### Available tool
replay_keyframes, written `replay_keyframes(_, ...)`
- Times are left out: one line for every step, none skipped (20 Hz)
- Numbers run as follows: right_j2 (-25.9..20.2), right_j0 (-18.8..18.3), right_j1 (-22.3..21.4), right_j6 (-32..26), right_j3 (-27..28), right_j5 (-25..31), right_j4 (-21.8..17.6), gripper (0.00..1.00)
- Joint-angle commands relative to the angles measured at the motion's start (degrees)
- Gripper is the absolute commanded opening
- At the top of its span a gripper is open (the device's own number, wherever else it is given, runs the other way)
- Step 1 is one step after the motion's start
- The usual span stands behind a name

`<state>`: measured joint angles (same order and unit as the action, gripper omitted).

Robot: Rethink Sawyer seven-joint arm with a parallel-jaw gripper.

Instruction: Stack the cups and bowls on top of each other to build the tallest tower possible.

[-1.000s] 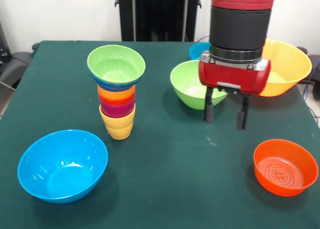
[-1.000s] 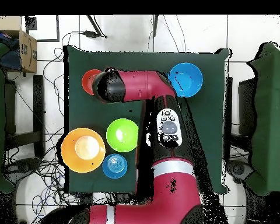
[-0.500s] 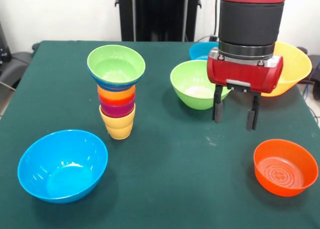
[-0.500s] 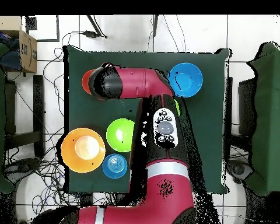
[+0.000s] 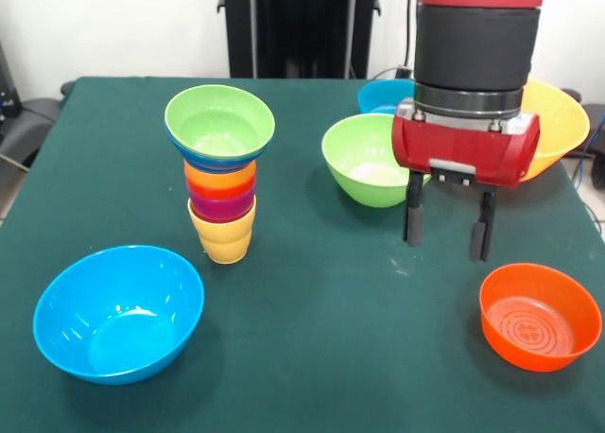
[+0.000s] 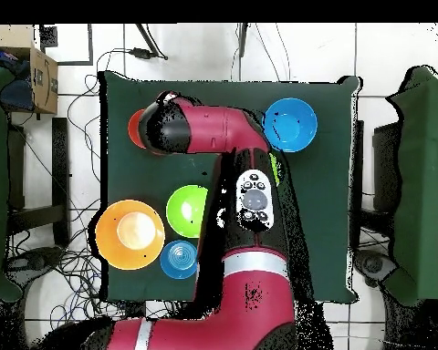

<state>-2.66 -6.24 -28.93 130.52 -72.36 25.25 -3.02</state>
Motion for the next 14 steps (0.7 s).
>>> replay_keyframes(0.64, 3.38, 4.17, 11.71, -0.98, -6.55, 1.49, 1.00)
replay_keyframes(1.11, 3.83, 4.49, 11.68, -0.88, -6.89, 1.82, 1.00)
replay_keyframes(1.57, 4.27, 4.80, 11.66, -0.78, -7.24, 2.16, 1.00)
replay_keyframes(2.18, 4.70, 5.06, 11.69, -0.59, -7.31, 2.67, 1.00)
replay_keyframes(2.71, 5.18, 5.38, 11.68, -0.56, -7.54, 3.19, 1.00)
replay_keyframes(3.24, 5.65, 5.69, 11.66, -0.52, -7.76, 3.71, 1.00)
replay_keyframes(3.46, 5.94, 5.97, 11.53, -0.62, -8.11, 4.32, 1.00)
replay_keyframes(3.85, 6.33, 6.25, 11.40, -0.54, -8.33, 4.61, 1.00)
replay_keyframes(4.24, 6.71, 6.54, 11.27, -0.46, -8.54, 4.90, 1.00)
replay_keyframes(4.64, 7.12, 6.82, 11.14, -0.38, -8.44, 5.21, 1.00)
replay_keyframes(5.05, 7.43, 7.00, 10.85, -0.35, -8.32, 5.46, 1.00)
replay_keyframes(5.31, 7.73, 7.22, 10.85, -0.68, -8.20, 5.95, 1.00)
replay_keyframes(5.60, 7.97, 7.44, 10.67, -0.81, -8.41, 6.27, 1.00)
replay_keyframes(5.96, 8.41, 7.91, 10.64, -1.00, -8.53, 6.56, 1.00)
